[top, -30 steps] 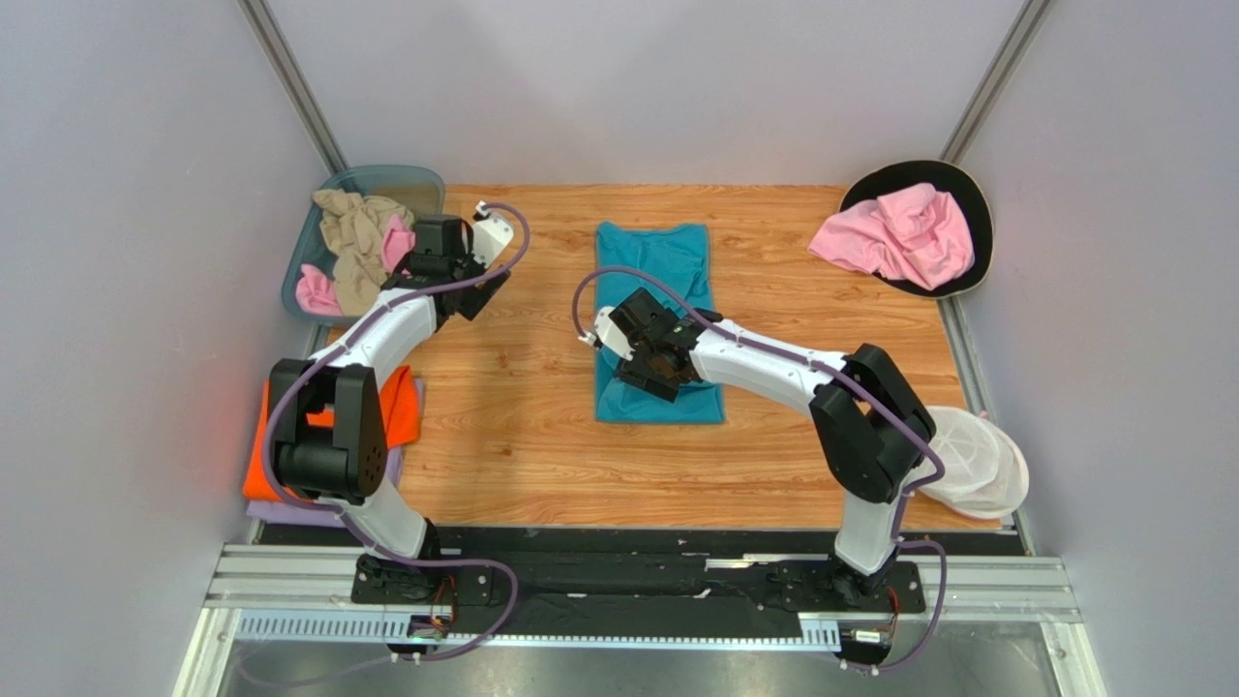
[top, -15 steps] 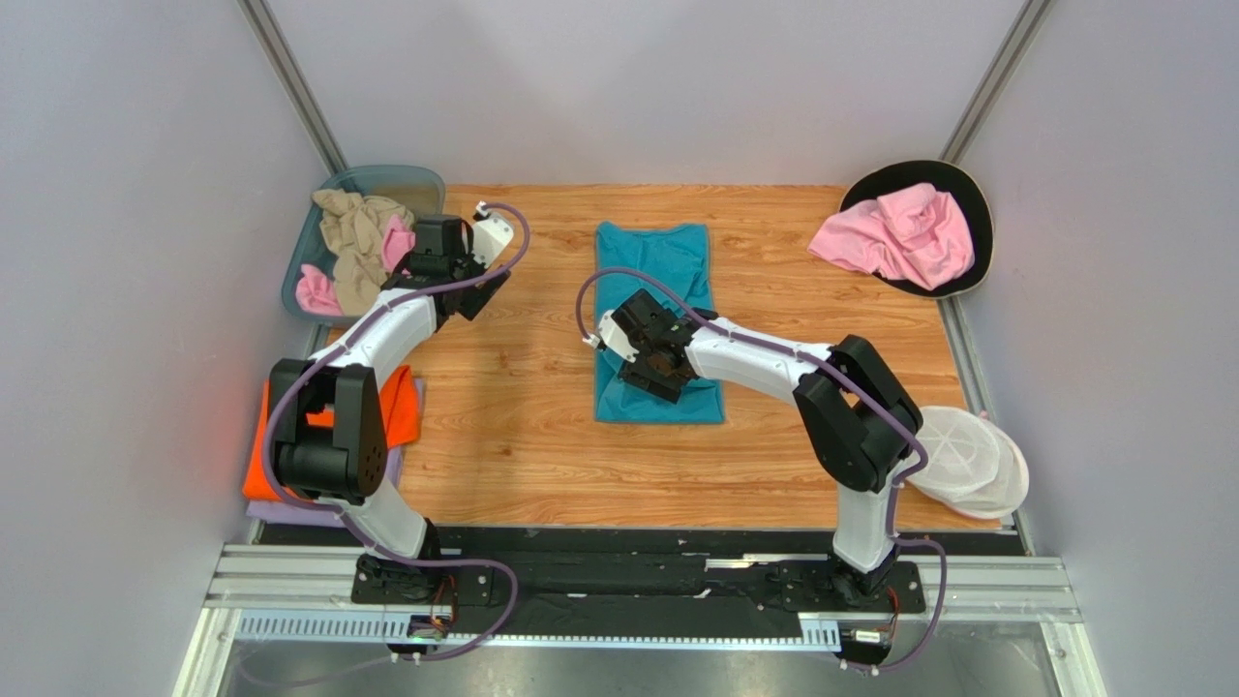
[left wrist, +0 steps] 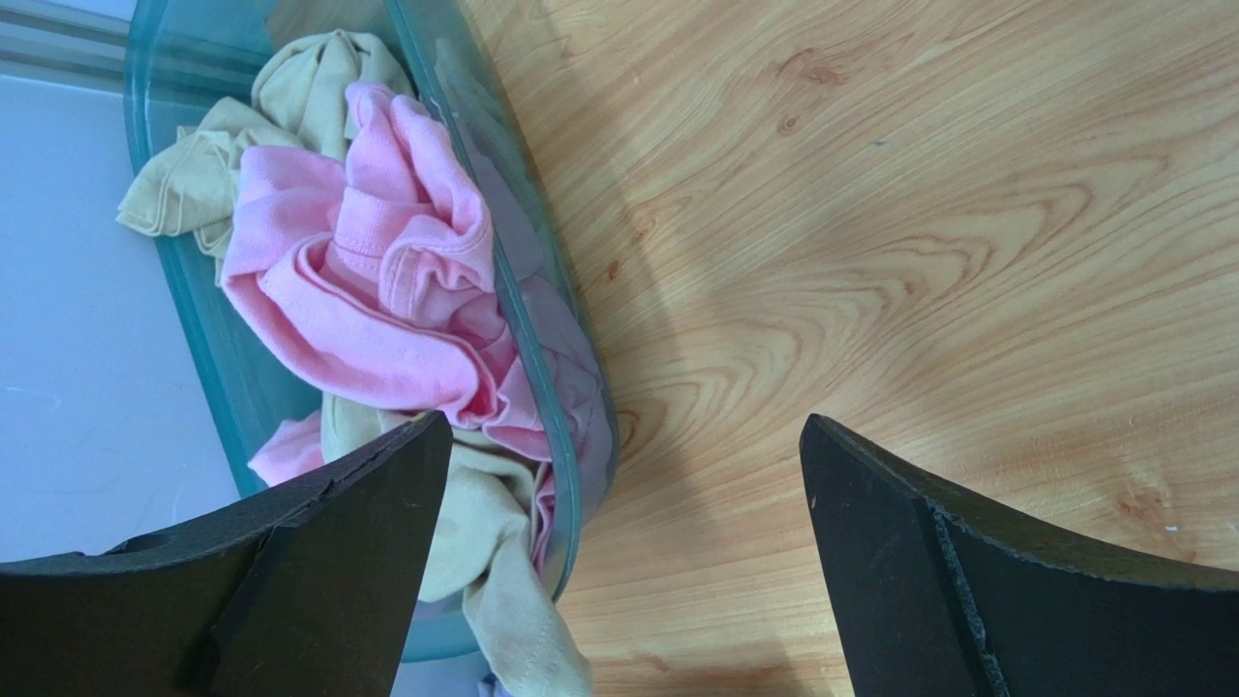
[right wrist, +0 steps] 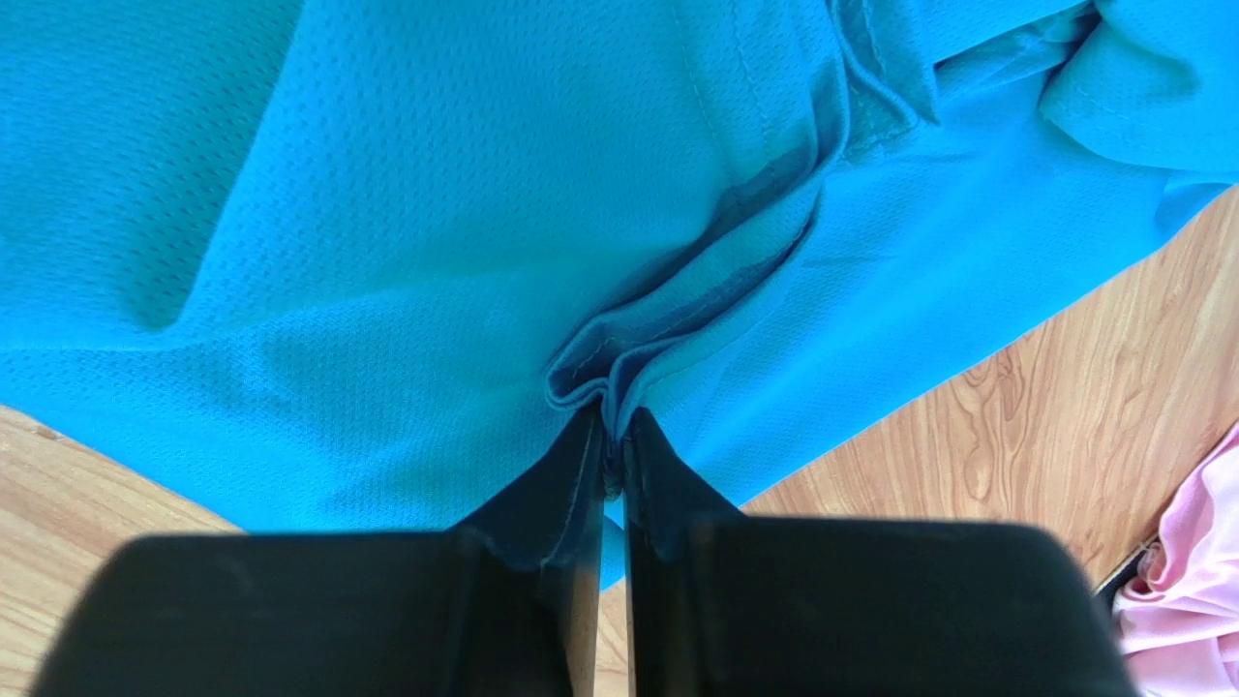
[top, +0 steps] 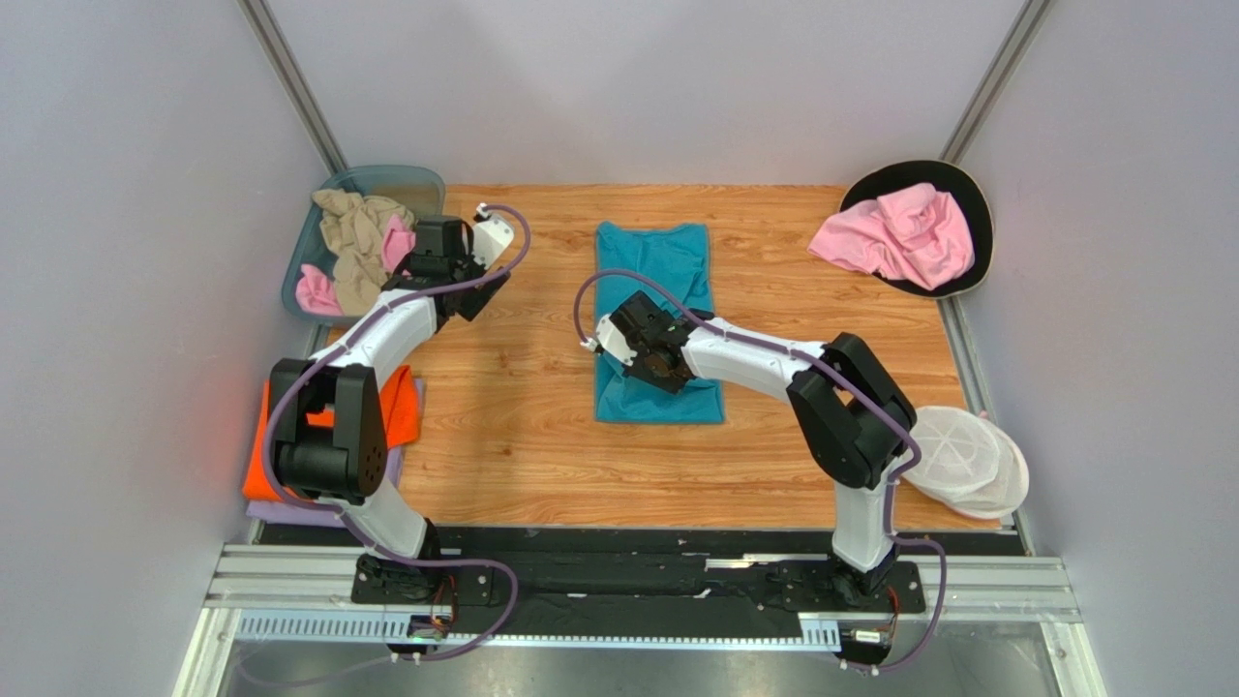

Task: Fold and stack the t-shirts
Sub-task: Fold the tshirt

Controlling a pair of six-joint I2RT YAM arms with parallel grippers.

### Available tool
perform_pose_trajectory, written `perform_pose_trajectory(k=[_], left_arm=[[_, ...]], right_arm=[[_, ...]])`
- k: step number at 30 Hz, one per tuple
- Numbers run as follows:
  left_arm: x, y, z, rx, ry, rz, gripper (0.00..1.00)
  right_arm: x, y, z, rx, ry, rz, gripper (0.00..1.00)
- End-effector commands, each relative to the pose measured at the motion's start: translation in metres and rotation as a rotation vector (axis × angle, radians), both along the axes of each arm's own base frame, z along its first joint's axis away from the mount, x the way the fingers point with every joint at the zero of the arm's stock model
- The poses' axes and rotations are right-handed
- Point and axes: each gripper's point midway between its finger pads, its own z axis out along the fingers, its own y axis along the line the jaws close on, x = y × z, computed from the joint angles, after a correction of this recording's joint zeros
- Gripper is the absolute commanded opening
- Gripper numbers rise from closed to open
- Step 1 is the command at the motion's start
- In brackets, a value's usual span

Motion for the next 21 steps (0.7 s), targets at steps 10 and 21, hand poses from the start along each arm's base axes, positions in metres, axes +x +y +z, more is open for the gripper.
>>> perform_pose_trajectory(k=[10, 21], left_arm=[[0.004, 0.005, 0.006, 0.008, -0.037, 0.007, 0.99], [0.004, 0.004, 0.002, 0.007, -0.031, 0.007, 0.99]], right_arm=[[0.037, -0.007, 0.048, 0.011, -0.170, -0.058, 0.00], [0.072, -0.033, 0.076, -0.012, -0.250, -0.135, 0.00]])
